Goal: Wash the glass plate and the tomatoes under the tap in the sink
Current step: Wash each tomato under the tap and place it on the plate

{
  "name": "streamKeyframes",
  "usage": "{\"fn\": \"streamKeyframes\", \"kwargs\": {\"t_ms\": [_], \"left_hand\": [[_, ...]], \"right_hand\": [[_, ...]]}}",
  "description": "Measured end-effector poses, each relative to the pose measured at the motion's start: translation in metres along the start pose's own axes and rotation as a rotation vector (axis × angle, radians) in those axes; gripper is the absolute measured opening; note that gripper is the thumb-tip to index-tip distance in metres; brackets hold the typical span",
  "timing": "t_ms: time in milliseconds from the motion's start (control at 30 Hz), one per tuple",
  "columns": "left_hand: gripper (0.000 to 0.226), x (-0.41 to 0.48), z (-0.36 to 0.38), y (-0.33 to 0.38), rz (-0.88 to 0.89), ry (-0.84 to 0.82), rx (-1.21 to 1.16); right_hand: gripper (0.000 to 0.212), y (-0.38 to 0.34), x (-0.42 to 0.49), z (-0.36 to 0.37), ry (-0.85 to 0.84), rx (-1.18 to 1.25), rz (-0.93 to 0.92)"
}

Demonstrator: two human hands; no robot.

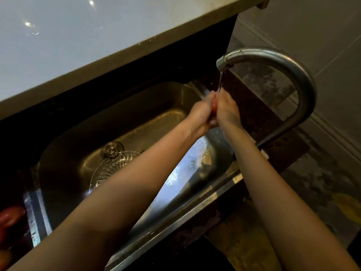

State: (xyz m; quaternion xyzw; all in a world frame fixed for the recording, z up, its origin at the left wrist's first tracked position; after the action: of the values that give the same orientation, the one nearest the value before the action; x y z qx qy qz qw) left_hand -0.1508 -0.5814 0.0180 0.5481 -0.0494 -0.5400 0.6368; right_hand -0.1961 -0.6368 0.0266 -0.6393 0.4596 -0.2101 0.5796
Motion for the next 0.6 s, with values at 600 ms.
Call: {"fn": "streamKeyframes", "kwargs": {"t_ms": [600], "left_hand": [[0.024,-0.013,0.014,0.002,0.097,-0.063,0.193]], "right_hand": [[0.033,0.012,-0.009,-0.007,0.107,0.346,0.245]]}}
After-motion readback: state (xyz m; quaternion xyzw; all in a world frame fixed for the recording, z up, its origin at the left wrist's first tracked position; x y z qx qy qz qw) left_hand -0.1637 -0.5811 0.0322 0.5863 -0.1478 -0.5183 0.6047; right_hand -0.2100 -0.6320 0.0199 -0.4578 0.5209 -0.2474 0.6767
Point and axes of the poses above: each hand's wrist, its own x-axis towards the middle knuckle, its own z-axis out of the palm, y = z × x, the point moved 7 cm from there along x, towards the middle knuckle, and after that the axes turned 2 degrees about x, right-handed, at the moved point
